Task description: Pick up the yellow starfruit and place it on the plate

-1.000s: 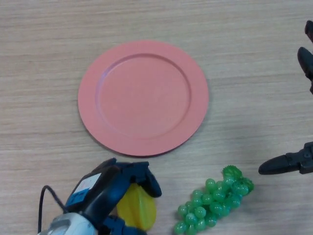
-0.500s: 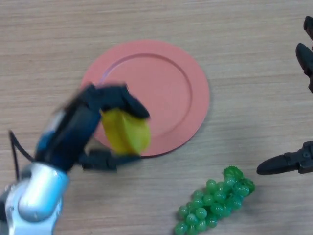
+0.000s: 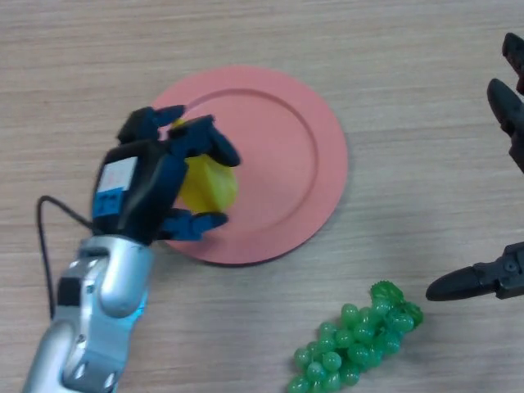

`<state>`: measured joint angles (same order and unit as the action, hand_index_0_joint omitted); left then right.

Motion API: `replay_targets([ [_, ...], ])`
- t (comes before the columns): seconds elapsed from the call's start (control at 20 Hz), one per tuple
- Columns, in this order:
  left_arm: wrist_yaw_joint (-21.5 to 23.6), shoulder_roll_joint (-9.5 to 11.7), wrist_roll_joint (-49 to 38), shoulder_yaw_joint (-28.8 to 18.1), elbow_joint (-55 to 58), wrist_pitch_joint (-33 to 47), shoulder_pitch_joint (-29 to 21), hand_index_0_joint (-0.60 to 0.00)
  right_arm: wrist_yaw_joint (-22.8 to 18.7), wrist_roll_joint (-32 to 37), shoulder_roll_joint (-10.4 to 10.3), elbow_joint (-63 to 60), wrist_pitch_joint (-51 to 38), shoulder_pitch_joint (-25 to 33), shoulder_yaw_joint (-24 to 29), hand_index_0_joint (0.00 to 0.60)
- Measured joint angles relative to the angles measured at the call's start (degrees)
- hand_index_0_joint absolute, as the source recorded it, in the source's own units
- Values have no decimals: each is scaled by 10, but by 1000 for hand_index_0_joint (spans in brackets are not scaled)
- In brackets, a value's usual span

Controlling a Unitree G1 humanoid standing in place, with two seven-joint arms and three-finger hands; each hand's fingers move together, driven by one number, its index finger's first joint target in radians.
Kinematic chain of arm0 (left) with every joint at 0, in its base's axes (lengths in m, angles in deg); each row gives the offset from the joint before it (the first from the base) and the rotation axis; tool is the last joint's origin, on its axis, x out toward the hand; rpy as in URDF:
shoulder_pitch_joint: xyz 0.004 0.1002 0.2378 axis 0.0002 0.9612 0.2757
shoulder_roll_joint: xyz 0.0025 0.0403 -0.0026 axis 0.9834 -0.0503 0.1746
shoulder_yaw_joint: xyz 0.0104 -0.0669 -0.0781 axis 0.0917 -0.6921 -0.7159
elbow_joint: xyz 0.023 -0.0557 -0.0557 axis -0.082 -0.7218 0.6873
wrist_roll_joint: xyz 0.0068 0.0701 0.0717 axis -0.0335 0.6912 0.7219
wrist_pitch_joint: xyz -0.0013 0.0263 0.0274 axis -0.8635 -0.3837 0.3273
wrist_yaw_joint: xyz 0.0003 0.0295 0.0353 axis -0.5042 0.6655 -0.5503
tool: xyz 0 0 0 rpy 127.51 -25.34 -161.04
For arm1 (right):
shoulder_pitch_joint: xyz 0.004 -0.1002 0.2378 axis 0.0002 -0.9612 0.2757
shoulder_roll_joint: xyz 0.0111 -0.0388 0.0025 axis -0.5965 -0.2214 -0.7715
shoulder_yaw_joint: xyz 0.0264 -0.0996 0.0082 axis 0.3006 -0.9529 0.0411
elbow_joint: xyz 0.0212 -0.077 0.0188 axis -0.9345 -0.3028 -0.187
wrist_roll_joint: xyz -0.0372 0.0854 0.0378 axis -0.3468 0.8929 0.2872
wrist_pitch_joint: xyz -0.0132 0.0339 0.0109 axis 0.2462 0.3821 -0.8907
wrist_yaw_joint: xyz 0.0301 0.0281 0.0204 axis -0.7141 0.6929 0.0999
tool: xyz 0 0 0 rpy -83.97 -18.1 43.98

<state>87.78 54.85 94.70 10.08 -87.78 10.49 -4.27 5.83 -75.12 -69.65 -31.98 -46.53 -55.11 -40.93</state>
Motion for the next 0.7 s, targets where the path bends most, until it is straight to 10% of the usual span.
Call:
replay_targets([
  [0.2,-1,-10,-206,16,2,-30,-3,-600,0,0,0,-4,-1,0,-1,0],
  [0.45,-18,-10,-211,20,10,-80,7,-1,0,-1,0,-25,-4,2,-1,0],
  [0.7,-46,-10,-233,13,52,-93,15,0,-1,-1,0,-40,-14,5,-2,0],
])
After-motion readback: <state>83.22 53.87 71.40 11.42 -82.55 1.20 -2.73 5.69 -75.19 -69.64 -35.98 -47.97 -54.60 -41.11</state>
